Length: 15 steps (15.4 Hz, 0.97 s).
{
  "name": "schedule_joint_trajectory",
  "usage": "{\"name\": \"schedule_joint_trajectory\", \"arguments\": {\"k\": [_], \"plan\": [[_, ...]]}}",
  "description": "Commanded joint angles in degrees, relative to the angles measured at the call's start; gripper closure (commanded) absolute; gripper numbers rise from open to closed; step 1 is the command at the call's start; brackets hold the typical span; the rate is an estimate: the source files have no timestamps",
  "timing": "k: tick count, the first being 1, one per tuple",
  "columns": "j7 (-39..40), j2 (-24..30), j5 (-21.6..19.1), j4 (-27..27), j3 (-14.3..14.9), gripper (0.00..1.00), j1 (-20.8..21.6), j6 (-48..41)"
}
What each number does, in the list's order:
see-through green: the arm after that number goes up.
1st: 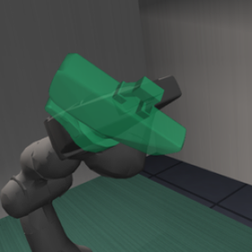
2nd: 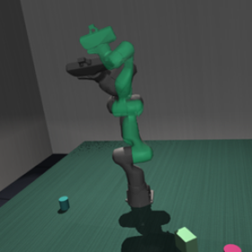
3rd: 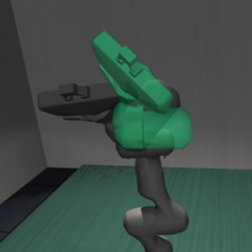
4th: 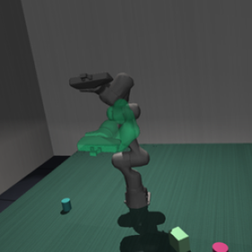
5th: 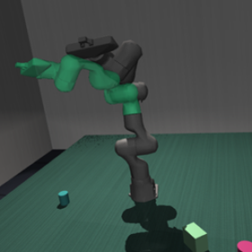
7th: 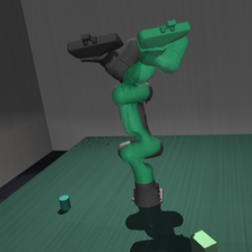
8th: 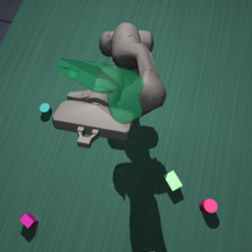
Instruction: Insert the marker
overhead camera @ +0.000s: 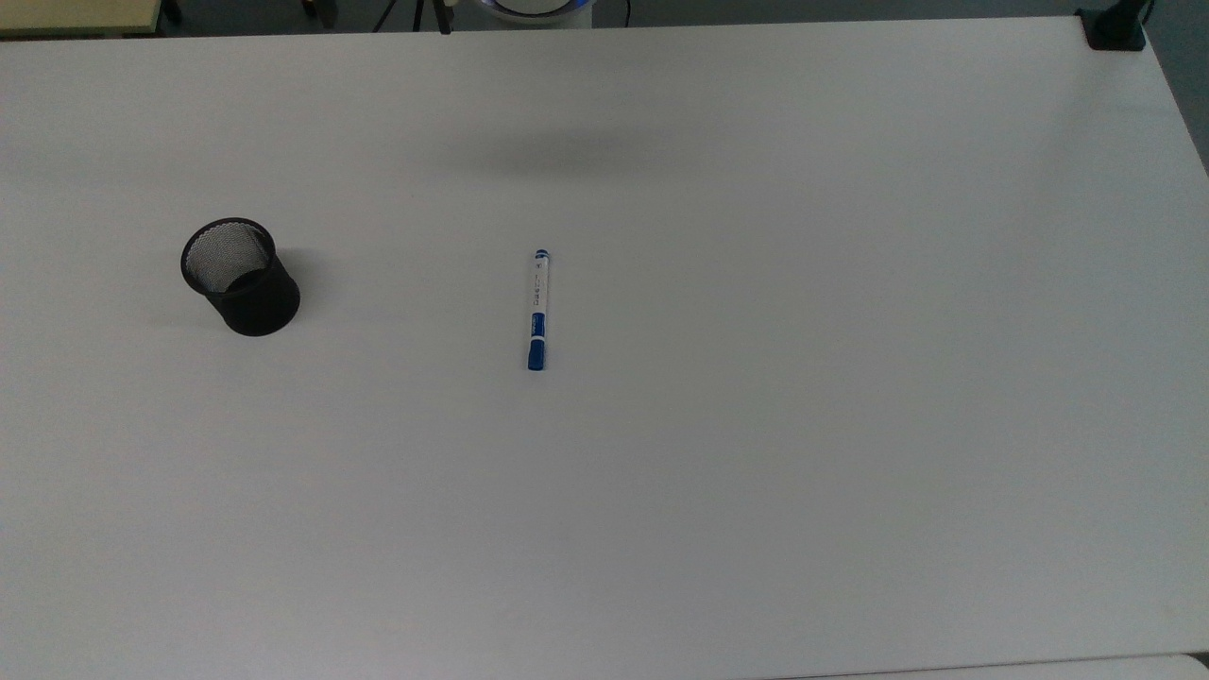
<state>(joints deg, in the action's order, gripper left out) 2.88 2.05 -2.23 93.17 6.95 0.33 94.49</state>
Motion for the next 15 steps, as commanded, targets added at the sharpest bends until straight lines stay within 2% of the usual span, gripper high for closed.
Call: {"name": "schedule_joint_trajectory", "arguments": {"k": [1, 13, 15], "plan": [[0.72, 0.14, 0.56, 0.52, -0.01, 0.00, 0.55, 0.79], [1.51, -0.03, 0.56, 0.95, -0.01, 0.00, 0.55, 0.79], [5.87, -0.82, 0.92, 2.36, -0.27, 0.00, 0.81, 1.22]]}}
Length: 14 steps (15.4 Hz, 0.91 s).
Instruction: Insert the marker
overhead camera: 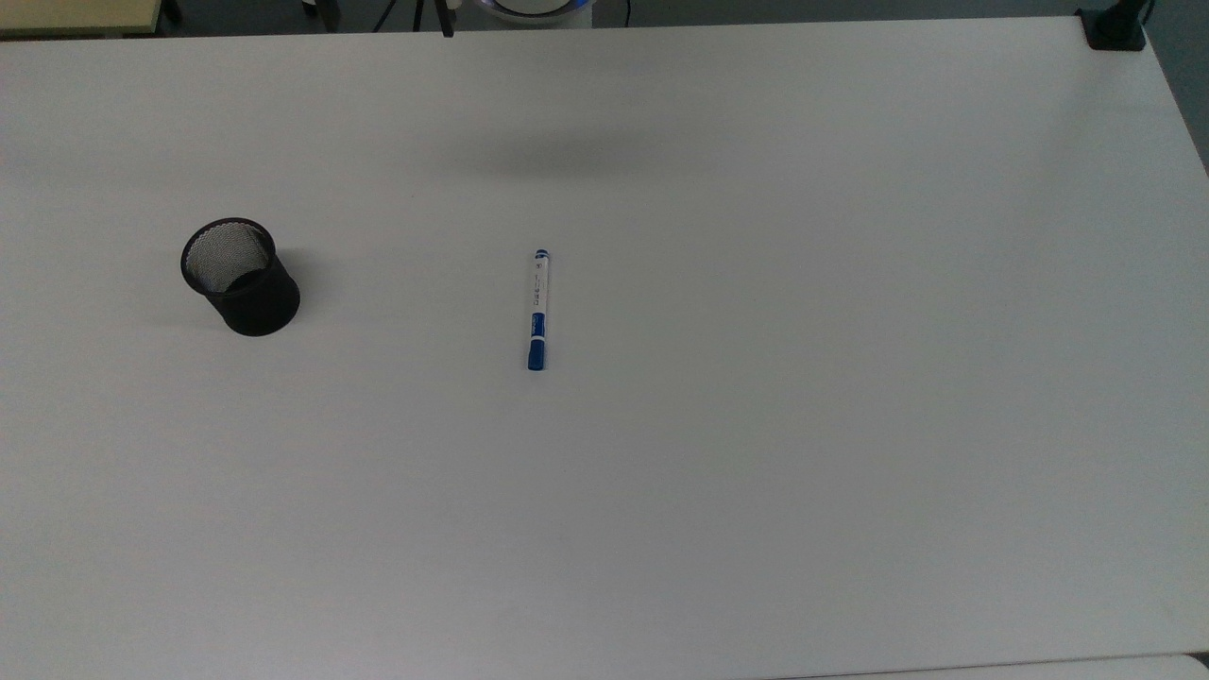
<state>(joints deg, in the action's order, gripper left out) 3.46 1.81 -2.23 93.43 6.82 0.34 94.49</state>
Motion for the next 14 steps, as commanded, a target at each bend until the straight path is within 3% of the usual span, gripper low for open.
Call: {"name": "schedule_joint_trajectory", "arguments": {"k": [1, 4, 10, 14], "plan": [[9.16, -1.45, 1.00, 2.28, -0.49, 0.00, 0.98, 1.31], [10.43, -5.05, 1.01, 1.76, -1.72, 0.00, 2.03, 4.10], [-4.49, -13.39, 1.00, 3.16, -3.48, 0.00, 4.49, 17.81], [-8.64, -20.07, 1.09, 3.25, -3.48, 0.00, 6.34, 25.99]]}}
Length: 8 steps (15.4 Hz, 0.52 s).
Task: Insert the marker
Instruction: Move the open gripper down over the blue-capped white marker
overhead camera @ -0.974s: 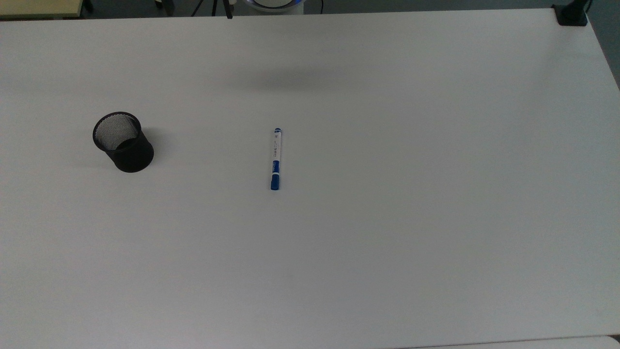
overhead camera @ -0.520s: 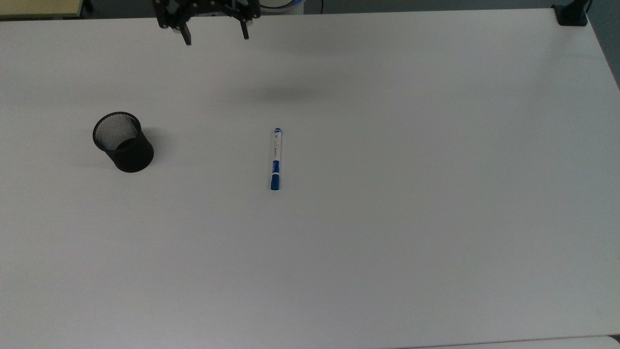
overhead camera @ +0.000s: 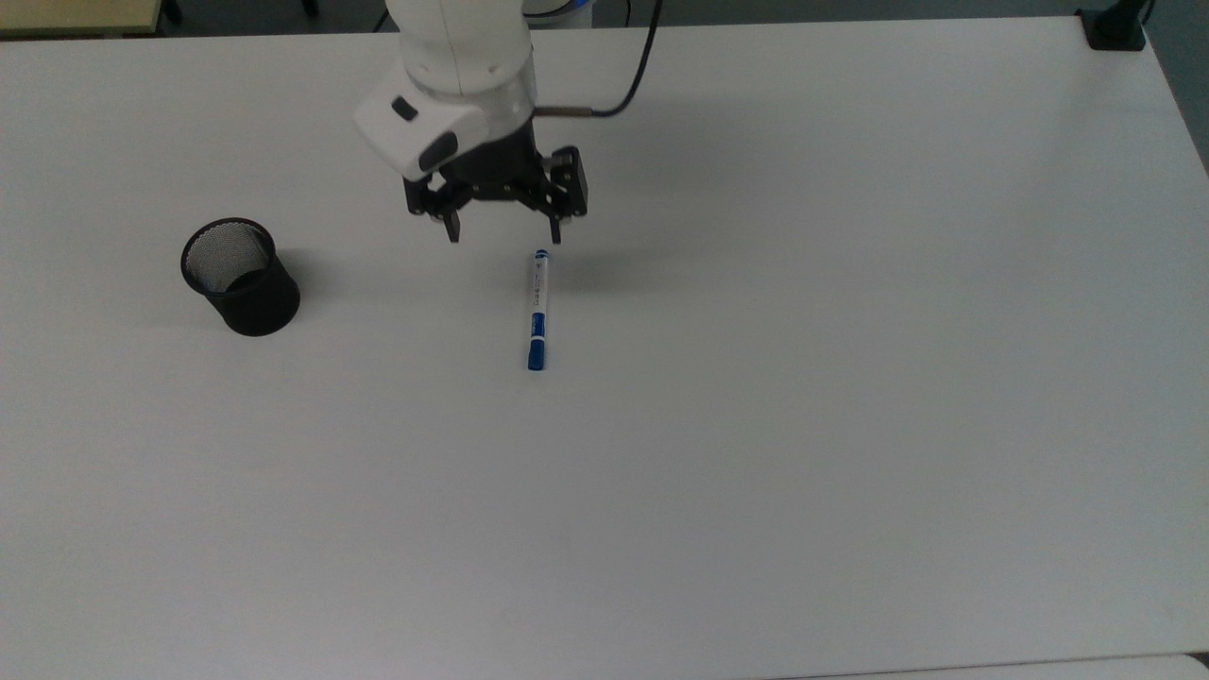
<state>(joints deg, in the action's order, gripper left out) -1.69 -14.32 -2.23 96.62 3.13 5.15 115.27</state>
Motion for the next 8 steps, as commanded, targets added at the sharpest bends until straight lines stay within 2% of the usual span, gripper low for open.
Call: {"name": "schedule_joint_trajectory", "arguments": {"k": [1, 4, 8], "plan": [[-3.58, -5.52, 1.26, 0.49, 0.21, 0.00, 1.70, 7.93], [-3.58, -7.47, 2.67, 1.72, 0.21, 0.00, 2.05, 12.42], [-3.67, -10.45, 3.81, 2.08, 0.21, 0.07, 2.23, 15.16]]}}
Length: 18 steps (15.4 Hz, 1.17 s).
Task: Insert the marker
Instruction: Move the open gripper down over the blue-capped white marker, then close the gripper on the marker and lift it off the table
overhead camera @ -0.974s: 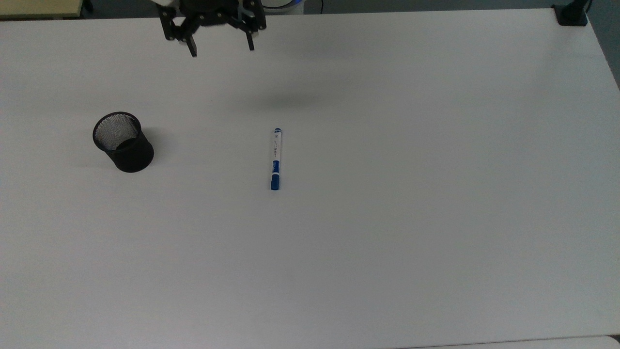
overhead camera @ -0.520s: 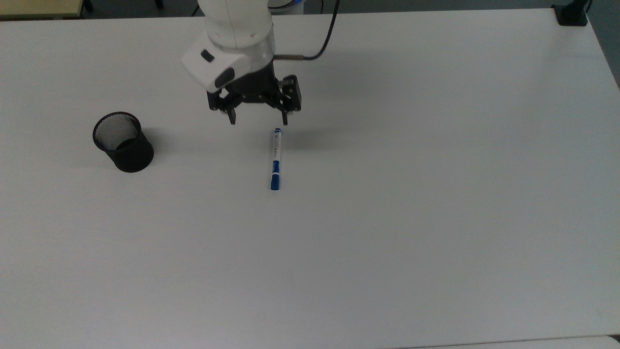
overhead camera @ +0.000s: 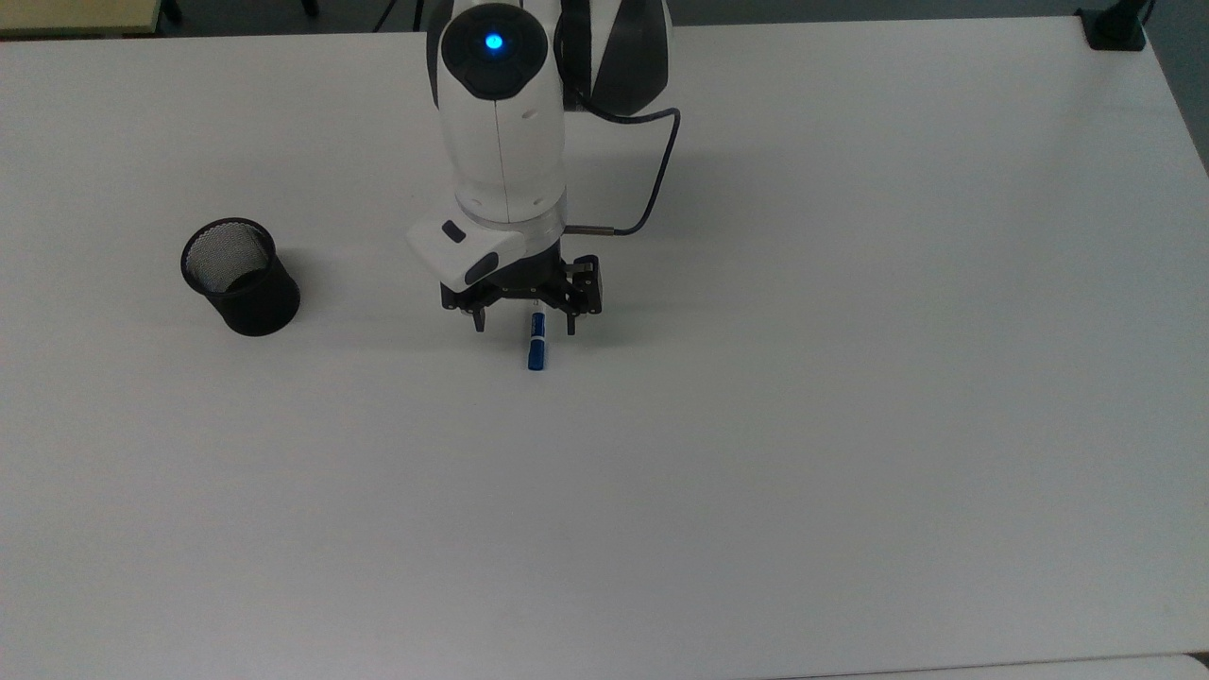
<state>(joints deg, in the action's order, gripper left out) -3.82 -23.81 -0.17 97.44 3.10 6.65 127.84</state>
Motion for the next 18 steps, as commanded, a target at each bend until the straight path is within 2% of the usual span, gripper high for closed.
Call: {"name": "schedule_joint_trajectory", "arguments": {"k": [1, 5, 7, 8, 9, 10, 11, 12, 14, 16, 18], "plan": [[-1.55, -1.58, 2.45, 1.27, 0.24, 0.07, 1.08, 2.94], [-2.95, -3.61, 4.21, 1.35, 0.24, 0.11, 1.26, 4.43], [-4.35, -4.22, 5.35, 2.40, 0.15, 0.20, 1.61, 5.57], [-5.40, -4.31, 5.53, 2.50, 0.15, 0.29, 1.79, 6.10], [-6.28, -4.40, 5.53, 2.50, 0.06, 0.44, 1.70, 6.19], [-6.47, -4.40, 5.53, 2.50, -0.02, 0.60, 1.70, 6.20], [-6.55, -4.32, 5.53, 2.41, -0.03, 0.82, 1.61, 6.20], [-6.73, -4.23, 5.45, 2.41, -0.03, 0.96, 1.61, 6.11], [-8.22, -2.92, 5.36, 2.06, -0.03, 1.00, 1.35, 5.41], [-9.28, 0.76, 5.27, 2.23, -0.03, 1.00, 0.91, 4.36], [-9.37, 4.89, 5.27, 2.14, -0.03, 1.00, -0.40, -0.55]]}}
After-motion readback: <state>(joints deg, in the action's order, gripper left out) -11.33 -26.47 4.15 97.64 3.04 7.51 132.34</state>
